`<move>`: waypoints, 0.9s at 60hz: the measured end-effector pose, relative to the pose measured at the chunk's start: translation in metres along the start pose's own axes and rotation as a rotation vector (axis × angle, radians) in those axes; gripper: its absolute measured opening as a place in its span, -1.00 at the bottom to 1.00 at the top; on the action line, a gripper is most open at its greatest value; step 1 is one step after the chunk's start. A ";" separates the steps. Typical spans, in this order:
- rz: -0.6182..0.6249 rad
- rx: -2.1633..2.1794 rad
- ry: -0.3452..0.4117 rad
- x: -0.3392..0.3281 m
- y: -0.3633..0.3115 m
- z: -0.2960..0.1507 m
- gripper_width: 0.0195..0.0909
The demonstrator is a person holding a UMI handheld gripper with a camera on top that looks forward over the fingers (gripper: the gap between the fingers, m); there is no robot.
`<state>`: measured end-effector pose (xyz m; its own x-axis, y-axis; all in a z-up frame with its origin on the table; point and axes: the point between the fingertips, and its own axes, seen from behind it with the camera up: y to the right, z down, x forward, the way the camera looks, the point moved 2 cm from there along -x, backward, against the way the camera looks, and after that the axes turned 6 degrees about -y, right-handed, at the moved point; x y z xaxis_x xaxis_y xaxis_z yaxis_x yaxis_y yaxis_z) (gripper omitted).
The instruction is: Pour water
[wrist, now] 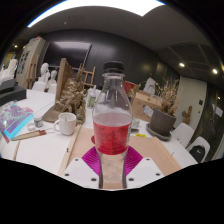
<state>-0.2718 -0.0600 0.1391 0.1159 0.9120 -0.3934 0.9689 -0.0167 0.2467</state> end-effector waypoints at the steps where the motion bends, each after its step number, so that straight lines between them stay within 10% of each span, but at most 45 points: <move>1: 0.010 -0.018 0.003 0.003 0.003 -0.007 -0.84; 27: 0.343 -0.985 0.146 0.138 0.024 -0.170 -0.84; 54: 0.474 -1.713 0.333 0.214 -0.044 -0.183 -0.84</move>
<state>-0.3295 0.2107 0.2061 0.0327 0.9948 0.0963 -0.4297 -0.0730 0.9000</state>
